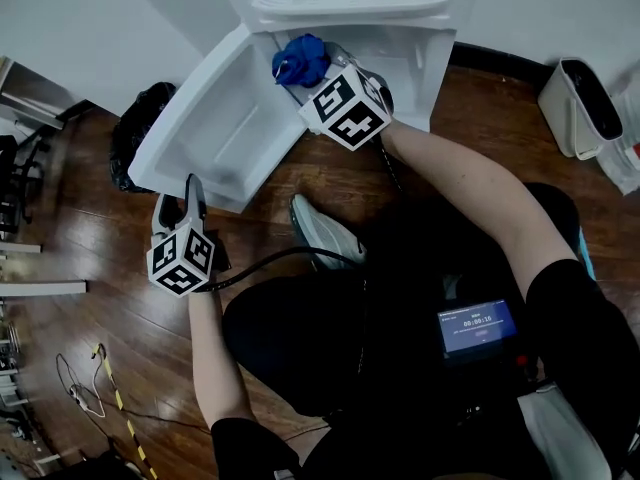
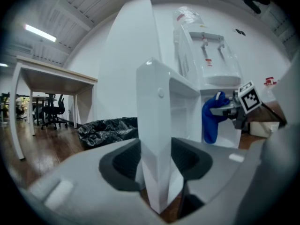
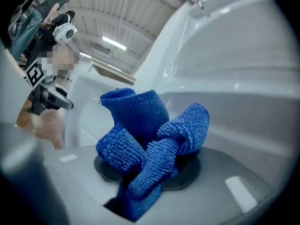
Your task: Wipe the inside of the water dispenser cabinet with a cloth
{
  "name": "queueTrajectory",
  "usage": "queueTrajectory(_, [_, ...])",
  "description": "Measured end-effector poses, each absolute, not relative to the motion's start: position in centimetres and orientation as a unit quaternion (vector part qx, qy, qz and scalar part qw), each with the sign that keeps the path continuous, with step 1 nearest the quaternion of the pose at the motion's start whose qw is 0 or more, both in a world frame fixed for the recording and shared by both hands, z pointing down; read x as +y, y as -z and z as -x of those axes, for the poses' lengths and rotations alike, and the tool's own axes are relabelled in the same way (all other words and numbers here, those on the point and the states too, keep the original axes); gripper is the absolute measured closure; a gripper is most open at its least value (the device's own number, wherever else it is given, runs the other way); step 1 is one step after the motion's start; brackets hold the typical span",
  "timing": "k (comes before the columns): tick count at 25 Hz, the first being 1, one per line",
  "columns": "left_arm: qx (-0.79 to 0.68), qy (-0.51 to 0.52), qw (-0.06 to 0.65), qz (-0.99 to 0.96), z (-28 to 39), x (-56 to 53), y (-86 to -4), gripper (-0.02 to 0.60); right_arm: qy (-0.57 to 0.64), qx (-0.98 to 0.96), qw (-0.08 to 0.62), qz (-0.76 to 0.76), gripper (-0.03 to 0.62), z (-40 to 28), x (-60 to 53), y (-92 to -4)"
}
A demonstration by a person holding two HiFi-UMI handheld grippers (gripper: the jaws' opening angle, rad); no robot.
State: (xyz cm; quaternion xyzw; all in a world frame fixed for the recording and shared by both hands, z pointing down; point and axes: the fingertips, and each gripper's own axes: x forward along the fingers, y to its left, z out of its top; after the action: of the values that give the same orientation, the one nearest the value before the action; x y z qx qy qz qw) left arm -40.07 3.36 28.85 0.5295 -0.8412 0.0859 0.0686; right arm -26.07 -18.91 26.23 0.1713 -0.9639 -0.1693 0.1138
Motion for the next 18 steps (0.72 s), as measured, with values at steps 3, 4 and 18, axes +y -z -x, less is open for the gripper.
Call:
queueTrajectory(3, [-0.842, -0.086, 0.075, -0.527, 39.8, 3.7, -29.0, 0.380, 0.163, -0.967, 0.069, -0.181, 0.442, 25.8, -18.6, -23.5])
queueTrajectory(4, [-0.841, -0.087, 0.077, -0.528, 39.7, 3.8, -29.0, 0.380, 0.167, -0.967, 0.053, -0.186, 0.442, 25.6, -18.4, -22.9])
queueTrajectory(18, [-0.839, -0.079, 0.063, -0.535, 40.3, 3.1, -28.7, 0.380, 0.235, -0.945, 0.175, -0.145, 0.442, 27.4, -18.8, -38.4])
